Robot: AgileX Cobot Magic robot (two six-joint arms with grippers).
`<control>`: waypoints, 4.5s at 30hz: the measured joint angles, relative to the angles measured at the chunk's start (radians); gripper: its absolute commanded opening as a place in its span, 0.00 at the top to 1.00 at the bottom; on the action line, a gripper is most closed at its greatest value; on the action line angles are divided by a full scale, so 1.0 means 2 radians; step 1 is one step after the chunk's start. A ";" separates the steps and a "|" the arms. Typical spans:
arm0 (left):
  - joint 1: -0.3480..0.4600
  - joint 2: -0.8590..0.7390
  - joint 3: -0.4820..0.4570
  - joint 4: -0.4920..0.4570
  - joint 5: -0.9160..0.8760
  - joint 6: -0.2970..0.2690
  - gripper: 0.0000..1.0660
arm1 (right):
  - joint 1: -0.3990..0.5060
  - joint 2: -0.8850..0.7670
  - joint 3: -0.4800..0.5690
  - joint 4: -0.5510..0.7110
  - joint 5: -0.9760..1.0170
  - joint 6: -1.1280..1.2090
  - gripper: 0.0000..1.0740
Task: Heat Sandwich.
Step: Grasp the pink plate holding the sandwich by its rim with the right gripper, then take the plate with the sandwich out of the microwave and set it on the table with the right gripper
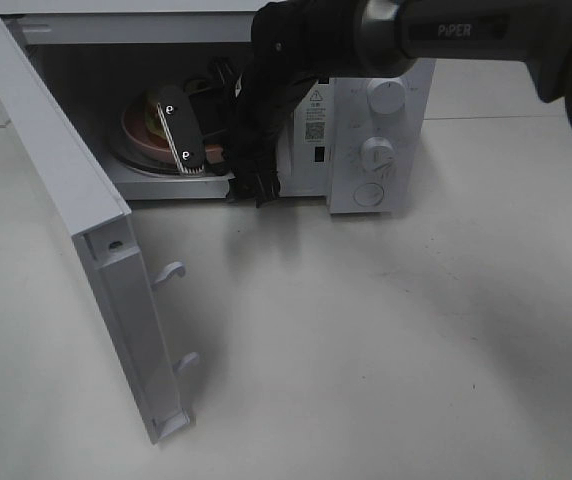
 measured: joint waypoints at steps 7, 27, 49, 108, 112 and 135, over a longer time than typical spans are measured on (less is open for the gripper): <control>0.000 0.000 0.000 0.000 0.000 0.000 0.09 | -0.001 0.035 -0.055 -0.014 0.019 0.019 0.19; 0.000 0.000 0.000 0.000 0.000 0.000 0.09 | -0.001 0.072 -0.093 -0.011 0.028 0.040 0.89; 0.000 0.000 0.000 0.000 0.000 0.000 0.09 | -0.001 0.072 -0.097 -0.008 0.062 0.040 1.00; 0.000 0.000 0.000 0.000 0.000 0.000 0.09 | 0.004 -0.204 0.282 0.070 -0.036 -0.156 1.00; 0.000 0.000 0.000 0.000 0.000 0.000 0.09 | 0.005 -0.228 0.312 0.073 -0.039 -0.156 1.00; 0.000 0.000 0.000 0.000 0.000 0.000 0.09 | 0.000 -0.369 0.465 0.074 -0.060 -0.147 1.00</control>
